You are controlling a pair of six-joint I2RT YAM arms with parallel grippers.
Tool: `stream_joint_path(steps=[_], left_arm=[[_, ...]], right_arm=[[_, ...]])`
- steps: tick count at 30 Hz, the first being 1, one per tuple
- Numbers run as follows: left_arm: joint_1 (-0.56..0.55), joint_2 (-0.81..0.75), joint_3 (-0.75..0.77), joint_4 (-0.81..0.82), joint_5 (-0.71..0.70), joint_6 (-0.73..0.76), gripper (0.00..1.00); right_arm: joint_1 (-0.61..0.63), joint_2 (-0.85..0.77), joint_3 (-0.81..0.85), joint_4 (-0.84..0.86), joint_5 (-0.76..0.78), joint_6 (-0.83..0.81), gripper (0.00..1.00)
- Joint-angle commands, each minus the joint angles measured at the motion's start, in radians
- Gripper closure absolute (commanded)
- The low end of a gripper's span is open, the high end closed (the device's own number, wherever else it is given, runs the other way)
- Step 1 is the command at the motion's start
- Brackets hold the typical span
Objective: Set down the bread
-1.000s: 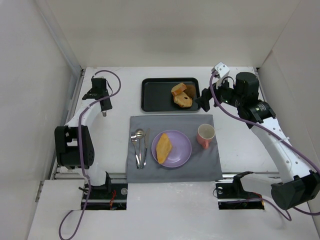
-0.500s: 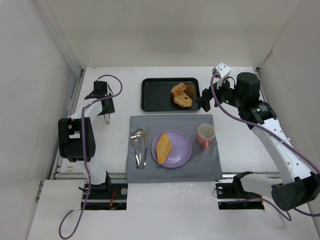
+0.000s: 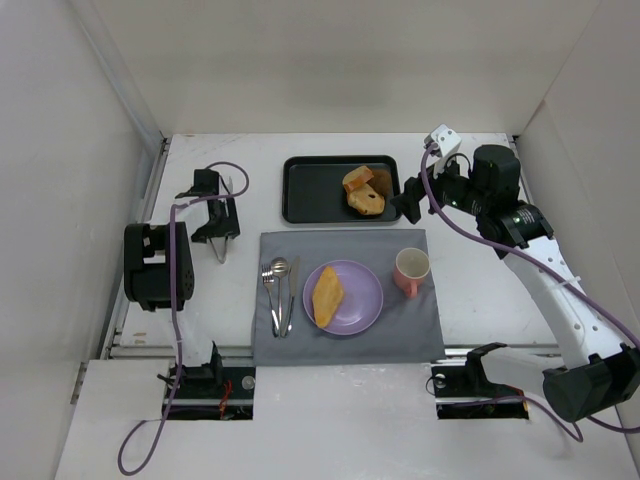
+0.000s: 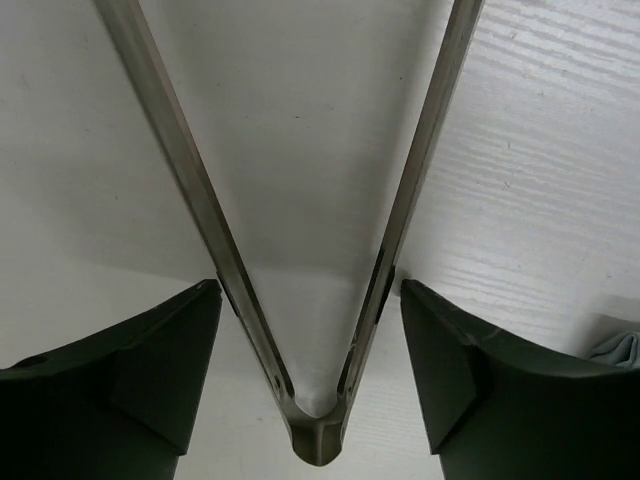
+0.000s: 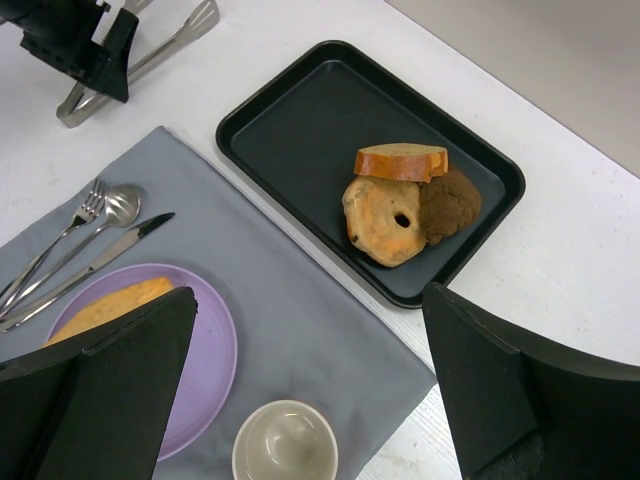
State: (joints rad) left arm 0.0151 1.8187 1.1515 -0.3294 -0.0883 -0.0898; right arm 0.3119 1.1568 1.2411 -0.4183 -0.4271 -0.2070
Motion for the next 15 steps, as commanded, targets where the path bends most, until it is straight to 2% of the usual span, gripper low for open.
stream_joint_path(steps=[1, 2, 6, 12, 15], left_arm=[[0.005, -0.007, 0.019, -0.028, 0.013, 0.007, 0.30], [0.005, -0.007, 0.019, -0.028, 0.013, -0.002, 0.21], [0.005, -0.044, 0.019, -0.046, 0.022, -0.027, 0.00], [-0.059, -0.290, -0.019, -0.010, -0.002, -0.060, 0.00], [-0.124, -0.451, -0.067, 0.056, -0.002, -0.060, 0.00]], right_arm=[[0.000, -0.025, 0.011, 0.033, -0.018, -0.011, 0.00], [0.000, -0.025, 0.011, 0.033, -0.018, -0.011, 0.00], [0.000, -0.025, 0.011, 0.033, -0.018, -0.011, 0.00], [0.000, -0.016, 0.001, 0.061, -0.009, 0.001, 0.00], [0.000, -0.016, 0.001, 0.087, 0.071, 0.057, 0.00]])
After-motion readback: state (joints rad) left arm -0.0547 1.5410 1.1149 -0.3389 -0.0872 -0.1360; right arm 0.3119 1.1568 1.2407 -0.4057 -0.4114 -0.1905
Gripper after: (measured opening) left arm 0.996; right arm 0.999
